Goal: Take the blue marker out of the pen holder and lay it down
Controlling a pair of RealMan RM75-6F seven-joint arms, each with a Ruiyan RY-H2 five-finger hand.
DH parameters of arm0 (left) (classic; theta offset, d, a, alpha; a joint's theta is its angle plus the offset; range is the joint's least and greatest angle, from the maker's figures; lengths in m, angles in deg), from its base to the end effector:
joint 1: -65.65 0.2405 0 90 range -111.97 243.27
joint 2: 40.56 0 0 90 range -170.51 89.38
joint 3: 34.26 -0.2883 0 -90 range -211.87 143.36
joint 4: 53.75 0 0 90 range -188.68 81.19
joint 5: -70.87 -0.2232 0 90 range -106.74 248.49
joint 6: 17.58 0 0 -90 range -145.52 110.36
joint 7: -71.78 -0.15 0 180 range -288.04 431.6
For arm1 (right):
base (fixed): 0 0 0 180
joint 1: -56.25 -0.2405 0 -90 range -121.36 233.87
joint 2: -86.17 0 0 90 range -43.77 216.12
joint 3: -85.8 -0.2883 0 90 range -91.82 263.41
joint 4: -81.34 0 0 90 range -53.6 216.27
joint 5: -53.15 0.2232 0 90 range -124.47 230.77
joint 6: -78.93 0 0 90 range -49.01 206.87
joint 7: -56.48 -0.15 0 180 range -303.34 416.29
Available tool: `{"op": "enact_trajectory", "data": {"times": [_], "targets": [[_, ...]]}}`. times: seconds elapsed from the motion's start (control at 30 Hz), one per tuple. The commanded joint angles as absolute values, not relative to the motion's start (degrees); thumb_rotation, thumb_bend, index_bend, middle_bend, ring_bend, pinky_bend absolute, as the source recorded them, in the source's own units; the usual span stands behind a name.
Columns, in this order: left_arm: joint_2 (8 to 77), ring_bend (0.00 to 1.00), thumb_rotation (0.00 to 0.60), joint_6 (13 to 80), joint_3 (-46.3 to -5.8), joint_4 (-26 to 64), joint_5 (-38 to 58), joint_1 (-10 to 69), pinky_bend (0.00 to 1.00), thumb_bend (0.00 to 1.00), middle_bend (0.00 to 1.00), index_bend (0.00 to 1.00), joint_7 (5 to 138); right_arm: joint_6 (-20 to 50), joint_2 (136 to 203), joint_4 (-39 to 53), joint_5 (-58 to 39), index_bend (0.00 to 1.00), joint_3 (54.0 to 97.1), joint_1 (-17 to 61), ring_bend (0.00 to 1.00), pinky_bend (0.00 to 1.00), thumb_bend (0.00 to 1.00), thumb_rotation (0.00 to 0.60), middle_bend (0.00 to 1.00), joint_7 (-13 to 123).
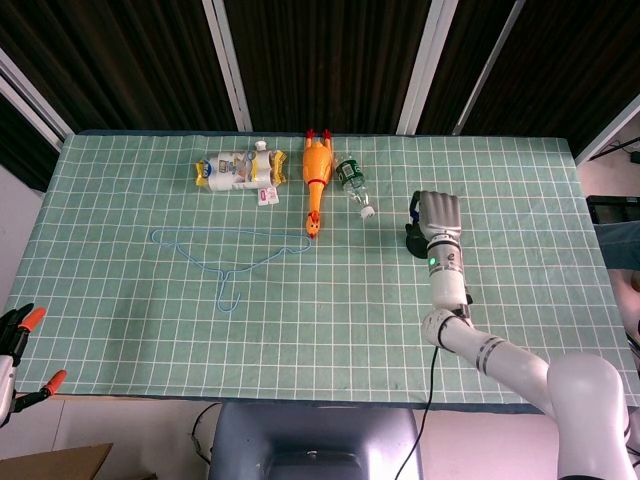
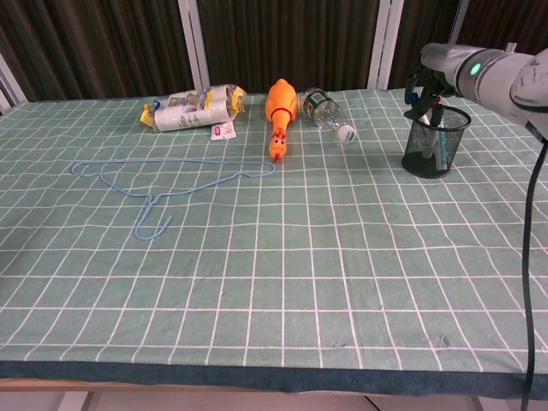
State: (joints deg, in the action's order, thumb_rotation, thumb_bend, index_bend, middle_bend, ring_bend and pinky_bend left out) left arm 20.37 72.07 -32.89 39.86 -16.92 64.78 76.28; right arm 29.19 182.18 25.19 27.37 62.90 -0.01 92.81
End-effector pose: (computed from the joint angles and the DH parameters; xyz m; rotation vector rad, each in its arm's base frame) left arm -0.3494 0.1605 0.1839 -1.3269 -0.9241 -0.9394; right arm -0.1894 -0.5122 0.0110 1.3659 -1.0546 0.6656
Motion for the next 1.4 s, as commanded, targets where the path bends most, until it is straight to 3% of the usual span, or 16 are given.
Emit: {"op": "enact_trajectory", "data": {"times": [0.03, 0.53, 0.9, 1.07, 1.4], "targets": [[20.3, 0.04, 0.6, 72.0, -32.9, 39.9, -16.9, 64.8, 0.27, 0.2, 0.05, 0.13, 76.3, 30.1, 183.0, 26.8, 26.7, 0.62, 63.1, -0.1, 1.0, 1.0, 0.47, 0.6, 1.0, 91.9], [20.2, 0.04, 0.6, 71.9, -32.6, 39.9, -16.4, 64.8, 0.27, 0.2, 0.05, 0.13, 76.7, 31.0, 184.3, 29.4, 23.6, 0.65, 63.2, 0.2, 1.0, 1.0, 0.64, 0.6, 1.0, 89.1], [20.1, 0.05, 0.6, 71.9, -32.5, 39.9, -16.4, 64.8, 0.27, 0.2, 0.05, 0.14, 77.1, 31.1, 184.0, 29.2, 22.7, 0.74, 63.2, 0.8, 1.0, 1.0, 0.99, 0.6, 1.0, 88.4], [20.1, 0.05, 0.6, 71.9, -32.6, 39.9, -16.5, 64.8, 0.27, 0.2, 0.05, 0.14, 77.2, 30.9, 183.8, 29.0, 21.7, 0.81, 63.2, 1.1, 1.0, 1.0, 1.0, 0.6, 1.0, 87.7], [20.0, 0.05, 0.6, 72.0, -32.5, 39.8, -16.6, 64.8, 0.27, 0.2, 0.05, 0.14, 77.5, 27.0, 183.1, 26.8, 15.7, 0.83, 63.2, 2.1, 1.0, 1.0, 1.0, 0.6, 1.0, 83.7]]}}
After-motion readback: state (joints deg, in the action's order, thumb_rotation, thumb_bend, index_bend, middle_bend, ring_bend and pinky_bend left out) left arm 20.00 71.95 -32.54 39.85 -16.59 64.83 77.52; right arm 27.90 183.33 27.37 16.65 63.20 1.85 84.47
